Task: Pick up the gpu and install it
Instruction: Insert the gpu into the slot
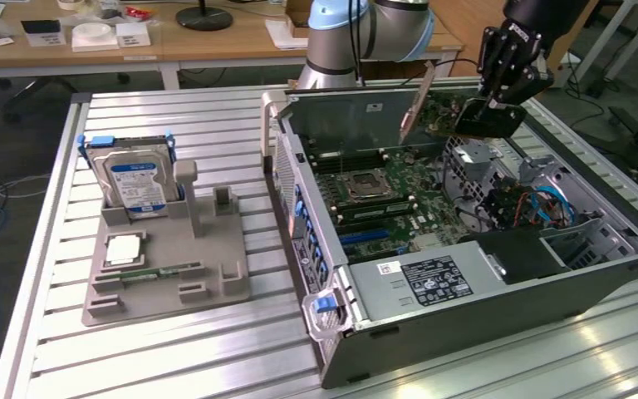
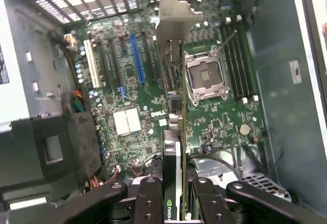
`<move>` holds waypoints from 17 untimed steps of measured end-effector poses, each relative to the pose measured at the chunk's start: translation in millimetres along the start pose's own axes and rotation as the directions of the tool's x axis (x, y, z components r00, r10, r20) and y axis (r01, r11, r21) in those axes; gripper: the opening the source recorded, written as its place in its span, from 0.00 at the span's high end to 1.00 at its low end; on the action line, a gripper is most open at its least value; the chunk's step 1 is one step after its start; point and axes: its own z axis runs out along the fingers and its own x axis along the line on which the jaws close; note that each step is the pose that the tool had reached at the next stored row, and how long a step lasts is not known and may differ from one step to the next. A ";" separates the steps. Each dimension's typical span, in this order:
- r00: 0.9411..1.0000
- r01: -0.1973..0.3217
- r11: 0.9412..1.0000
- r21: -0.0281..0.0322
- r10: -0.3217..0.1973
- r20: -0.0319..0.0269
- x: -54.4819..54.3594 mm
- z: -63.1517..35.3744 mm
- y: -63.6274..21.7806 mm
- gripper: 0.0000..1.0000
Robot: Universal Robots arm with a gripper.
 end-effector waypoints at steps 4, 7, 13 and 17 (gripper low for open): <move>0.999 0.050 0.999 0.000 -0.050 -0.003 0.0 0.1 0.0 0.73; 0.998 0.059 0.998 -0.001 -0.059 -0.003 0.0 0.1 0.0 0.73; 0.996 0.087 0.996 0.014 -0.087 0.000 0.0 0.8 -0.1 0.73; 0.994 0.105 0.994 0.038 -0.105 0.006 0.2 1.7 0.6 0.73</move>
